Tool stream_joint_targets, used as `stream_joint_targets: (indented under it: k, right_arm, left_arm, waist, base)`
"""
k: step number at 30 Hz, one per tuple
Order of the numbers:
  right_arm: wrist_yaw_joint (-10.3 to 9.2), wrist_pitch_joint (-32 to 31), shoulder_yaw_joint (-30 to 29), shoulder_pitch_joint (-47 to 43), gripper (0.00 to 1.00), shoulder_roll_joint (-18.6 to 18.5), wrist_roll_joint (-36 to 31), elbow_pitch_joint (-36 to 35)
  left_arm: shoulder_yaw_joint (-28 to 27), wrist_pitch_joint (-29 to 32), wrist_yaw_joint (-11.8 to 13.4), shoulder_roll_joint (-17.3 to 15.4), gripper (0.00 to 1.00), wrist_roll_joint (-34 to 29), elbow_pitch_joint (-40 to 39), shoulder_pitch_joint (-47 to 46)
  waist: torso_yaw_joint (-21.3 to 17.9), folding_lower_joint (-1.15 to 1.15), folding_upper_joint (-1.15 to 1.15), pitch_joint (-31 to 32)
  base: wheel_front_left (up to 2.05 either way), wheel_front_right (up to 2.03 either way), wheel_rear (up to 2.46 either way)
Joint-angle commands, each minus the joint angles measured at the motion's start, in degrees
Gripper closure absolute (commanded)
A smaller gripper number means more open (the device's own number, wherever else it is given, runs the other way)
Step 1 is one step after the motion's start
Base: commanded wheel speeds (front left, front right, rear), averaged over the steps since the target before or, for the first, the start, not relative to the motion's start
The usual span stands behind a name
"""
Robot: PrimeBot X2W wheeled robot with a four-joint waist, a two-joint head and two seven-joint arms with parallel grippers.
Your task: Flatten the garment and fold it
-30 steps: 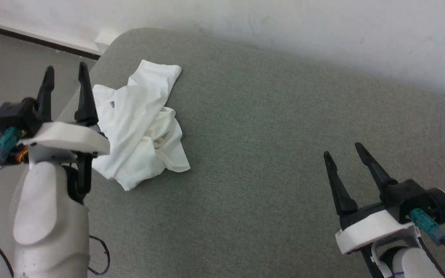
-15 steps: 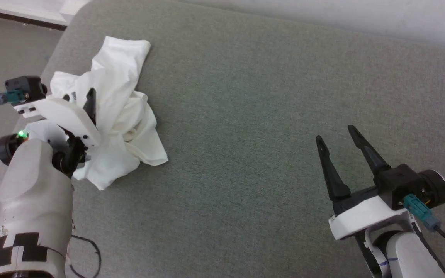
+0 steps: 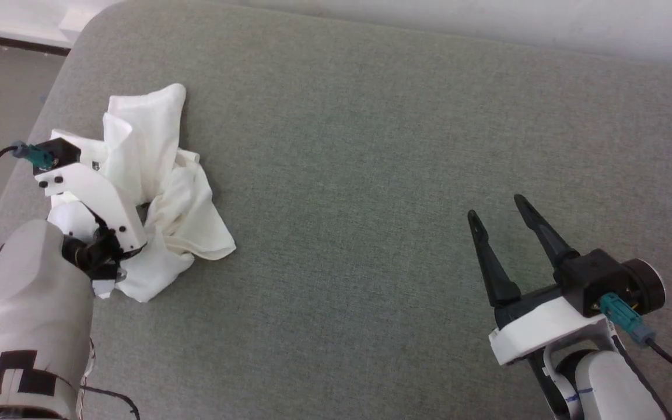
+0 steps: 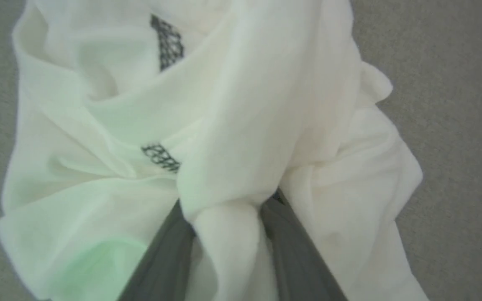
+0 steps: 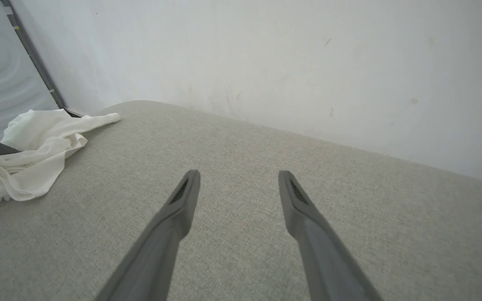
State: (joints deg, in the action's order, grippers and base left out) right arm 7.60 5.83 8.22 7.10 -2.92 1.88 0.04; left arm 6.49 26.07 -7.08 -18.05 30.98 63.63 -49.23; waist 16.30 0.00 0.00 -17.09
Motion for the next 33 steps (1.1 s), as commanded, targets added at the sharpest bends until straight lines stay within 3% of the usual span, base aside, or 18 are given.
stream_joint_targets:
  k: [1, 10, 14, 20, 29, 33]
  right_arm:
    - [-0.11, 0.45, -0.19, 0.69, 0.0, 0.04, 0.29, 0.21]
    - [-0.11, 2.14, -2.72, -1.51, 0.0, 0.04, 2.07, 1.84]
    - [-0.11, 2.98, -4.16, -2.57, 0.0, 0.04, 3.19, 2.26]
    - [-0.11, 3.52, -6.6, -4.5, 0.0, 0.04, 4.02, 1.83]
    - [-0.11, 2.29, -9.17, -6.72, 0.0, 0.04, 3.54, -0.63]
    - [-0.11, 1.36, -10.22, -7.96, 0.0, 0.04, 3.24, -1.77]
  left_arm:
    - [1.2, 0.88, -0.4, 1.31, 1.0, -0.03, 1.69, 3.43]
    - [3.5, -17.85, 1.64, -2.95, 1.0, -4.9, -3.1, 0.81]
    - [4.3, -26.78, 2.7, -3.61, 1.0, -6.9, -6.33, -0.63]
    - [5.38, -35.92, 2.25, -3.45, 1.0, -8.33, -11.95, -2.39]
    - [7.16, -39.23, 2.94, 1.33, 1.0, -8.1, -25.65, -0.18]
    - [9.5, -37.75, 2.9, 5.9, 1.0, -6.9, -32.14, 3.39]
  waist:
    - [-0.59, 0.0, 0.0, 1.16]
    - [-1.04, 0.0, 0.0, 7.97]
    - [-1.58, 0.0, 0.0, 11.33]
    - [-3.53, 0.0, 0.0, 15.29]
    - [-10.57, 0.0, 0.0, 17.62]
    - [-13.8, 0.0, 0.0, 17.53]
  base:
    - [0.0, 0.0, 0.0]
    - [0.0, 0.0, 0.0]
    - [0.0, 0.0, 0.0]
    - [0.0, 0.0, 0.0]
    - [0.0, 0.0, 0.0]
    - [0.0, 0.0, 0.0]
